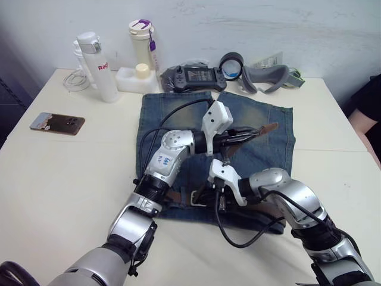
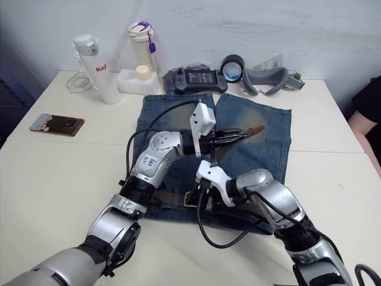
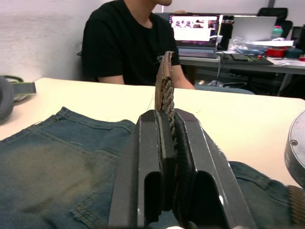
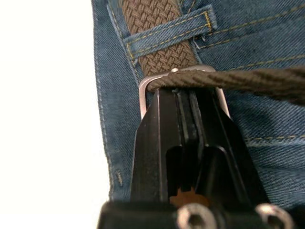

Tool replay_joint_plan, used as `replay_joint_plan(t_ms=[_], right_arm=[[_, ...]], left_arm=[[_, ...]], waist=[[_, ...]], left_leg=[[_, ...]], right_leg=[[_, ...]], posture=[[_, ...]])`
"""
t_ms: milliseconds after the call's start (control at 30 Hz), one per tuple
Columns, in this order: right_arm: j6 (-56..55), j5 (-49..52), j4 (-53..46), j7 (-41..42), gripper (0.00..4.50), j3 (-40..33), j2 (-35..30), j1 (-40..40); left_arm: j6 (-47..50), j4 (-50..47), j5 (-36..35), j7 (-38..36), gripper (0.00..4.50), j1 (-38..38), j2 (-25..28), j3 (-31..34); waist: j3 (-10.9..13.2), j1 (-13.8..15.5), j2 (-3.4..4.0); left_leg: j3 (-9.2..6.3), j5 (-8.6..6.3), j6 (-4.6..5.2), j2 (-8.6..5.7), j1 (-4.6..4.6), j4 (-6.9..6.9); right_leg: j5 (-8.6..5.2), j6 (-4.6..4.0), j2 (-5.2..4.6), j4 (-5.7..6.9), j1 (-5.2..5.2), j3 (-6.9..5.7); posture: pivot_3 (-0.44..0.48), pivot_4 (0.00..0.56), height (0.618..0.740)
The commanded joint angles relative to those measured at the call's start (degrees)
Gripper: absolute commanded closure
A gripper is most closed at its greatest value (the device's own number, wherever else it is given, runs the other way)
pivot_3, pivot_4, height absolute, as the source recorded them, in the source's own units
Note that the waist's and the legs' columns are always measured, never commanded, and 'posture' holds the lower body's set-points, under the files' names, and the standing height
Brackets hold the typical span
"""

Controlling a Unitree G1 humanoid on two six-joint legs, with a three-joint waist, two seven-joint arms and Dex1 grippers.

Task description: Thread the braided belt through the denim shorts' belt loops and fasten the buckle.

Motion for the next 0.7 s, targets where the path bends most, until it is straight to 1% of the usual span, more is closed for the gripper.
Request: replay_joint_plan(t_ms=[33, 233, 333, 367, 433, 467, 567, 700], right_arm=[[6.1, 4.7, 4.2, -2.9, 4.48, -16.2, -3.8, -0.1], [5.7, 7.2, 6.2, -5.1, 4.48, -18.2, -6.6, -1.2], [5.1, 7.9, 6.7, -5.1, 4.48, -19.4, -8.0, -1.1], [4.9, 8.0, 6.9, -4.9, 4.48, -19.8, -8.6, -0.9], [4.3, 8.2, 7.2, -4.3, 4.48, -20.8, -9.8, -0.5], [4.2, 8.4, 7.4, -4.2, 4.48, -21.2, -10.1, -0.4], [3.2, 9.4, 8.1, -3.7, 4.48, -23.7, -11.8, -0.3], [-1.2, 10.8, 6.1, -0.9, 4.48, -26.5, -14.8, 0.6]], left_arm=[[0.6, -3.0, 2.7, -1.1, 4.5, 4.8, 6.2, 0.3], [0.9, -3.4, 2.3, -0.5, 4.5, 4.6, 8.2, 1.0], [2.8, -4.7, 1.1, -0.6, 4.5, 4.9, 9.8, 2.3], [3.3, -5.3, 0.7, -0.8, 4.5, 5.0, 10.4, 2.6], [4.4, -6.4, 0.2, -1.1, 4.5, 5.5, 11.3, 3.4], [4.8, -6.7, 0.0, -1.1, 4.5, 5.6, 11.5, 3.7], [5.7, -8.8, 0.1, -1.4, 4.5, 6.8, 12.3, 3.6], [6.6, -13.3, 1.4, -3.0, 4.5, 8.6, 13.4, 0.8]], waist=[[0.1, 0.0, 0.07], [0.5, 0.1, 0.39], [0.5, 0.2, 0.78], [0.5, 0.3, 0.81], [1.0, 0.5, 0.24], [1.0, 0.5, 0.24], [1.0, 0.7, 0.25], [1.0, 0.9, 0.24]], left_leg=[[0.02, -0.01, 0.02, -0.01, -0.02, 0.03], [0.02, -0.04, 0.06, -0.05, -0.09, 0.05], [0.05, -0.03, 0.07, -0.13, -0.06, 0.08], [0.07, 0.0, 0.13, -0.26, -0.04, 0.07], [0.02, 0.03, 0.19, -0.26, -0.11, 0.06], [-0.09, 0.09, 0.15, -0.23, -0.56, 0.13], [-0.03, 0.24, 0.23, -0.3, -1.02, 0.24], [0.04, 0.35, 0.32, -0.38, -1.01, 0.22]], right_leg=[[0.0, 0.0, -0.01, -0.01, 0.0, 0.01], [0.0, 0.0, -0.06, -0.05, -0.03, 0.01], [0.0, 0.0, -0.12, -0.04, 0.01, 0.02], [0.01, 0.01, -0.21, -0.02, 0.0, 0.02], [0.01, 0.01, -0.24, -0.02, -0.13, -0.01], [0.01, 0.01, -0.19, 0.18, -0.47, -0.07], [0.04, 0.07, -0.21, 0.33, -0.98, -0.04], [0.05, 0.09, -0.21, 0.33, -0.99, -0.04]], posture=[[0.0, 0.15, 0.731], [0.0, 0.15, 0.731], [0.0, 0.15, 0.731], [0.0, 0.15, 0.731], [0.0, 0.15, 0.731], [0.0, 0.15, 0.731], [0.0, 0.15, 0.731], [0.0, 0.15, 0.731]])
